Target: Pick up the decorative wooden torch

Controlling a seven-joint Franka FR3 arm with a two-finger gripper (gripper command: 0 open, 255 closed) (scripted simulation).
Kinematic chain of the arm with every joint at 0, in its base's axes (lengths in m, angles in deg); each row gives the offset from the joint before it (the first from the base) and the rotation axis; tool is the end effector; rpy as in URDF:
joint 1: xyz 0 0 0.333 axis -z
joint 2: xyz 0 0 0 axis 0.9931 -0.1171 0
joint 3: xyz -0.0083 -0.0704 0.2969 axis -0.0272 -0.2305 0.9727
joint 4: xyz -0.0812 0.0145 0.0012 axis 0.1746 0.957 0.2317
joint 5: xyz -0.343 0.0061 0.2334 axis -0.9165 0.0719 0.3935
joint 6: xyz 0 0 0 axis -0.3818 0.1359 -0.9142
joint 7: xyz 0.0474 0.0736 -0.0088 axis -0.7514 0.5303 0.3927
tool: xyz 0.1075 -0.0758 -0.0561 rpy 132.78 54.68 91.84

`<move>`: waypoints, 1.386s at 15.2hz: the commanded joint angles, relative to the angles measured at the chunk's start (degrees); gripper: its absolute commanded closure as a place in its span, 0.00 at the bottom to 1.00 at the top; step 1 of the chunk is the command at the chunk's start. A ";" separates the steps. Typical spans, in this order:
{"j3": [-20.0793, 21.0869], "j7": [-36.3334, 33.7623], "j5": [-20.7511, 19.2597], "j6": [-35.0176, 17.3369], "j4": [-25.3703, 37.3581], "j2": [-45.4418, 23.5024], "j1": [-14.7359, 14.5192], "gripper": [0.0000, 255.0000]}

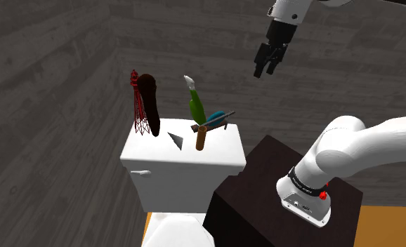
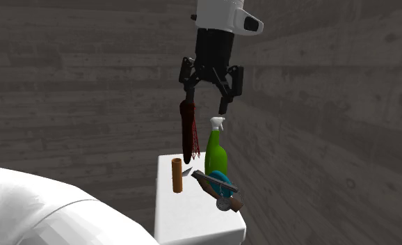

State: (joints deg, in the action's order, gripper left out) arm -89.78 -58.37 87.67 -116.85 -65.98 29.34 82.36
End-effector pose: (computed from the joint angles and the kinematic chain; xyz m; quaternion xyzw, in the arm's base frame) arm 0.3445 -0.0020 0.5498 -0.9967 0.0307 0.0143 0.0735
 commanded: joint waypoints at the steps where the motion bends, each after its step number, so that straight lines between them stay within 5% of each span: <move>1: 0.00 0.00 0.00 0.00 0.00 0.00 0.00 0.00; 12: 12.35 -13.42 1.06 -13.60 7.98 -15.37 -2.04 0.00; 21: 21.29 -26.30 -6.02 -19.96 21.57 -32.24 -2.27 0.00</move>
State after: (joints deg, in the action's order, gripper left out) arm -69.55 -82.89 82.94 -136.04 -46.42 -0.35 80.12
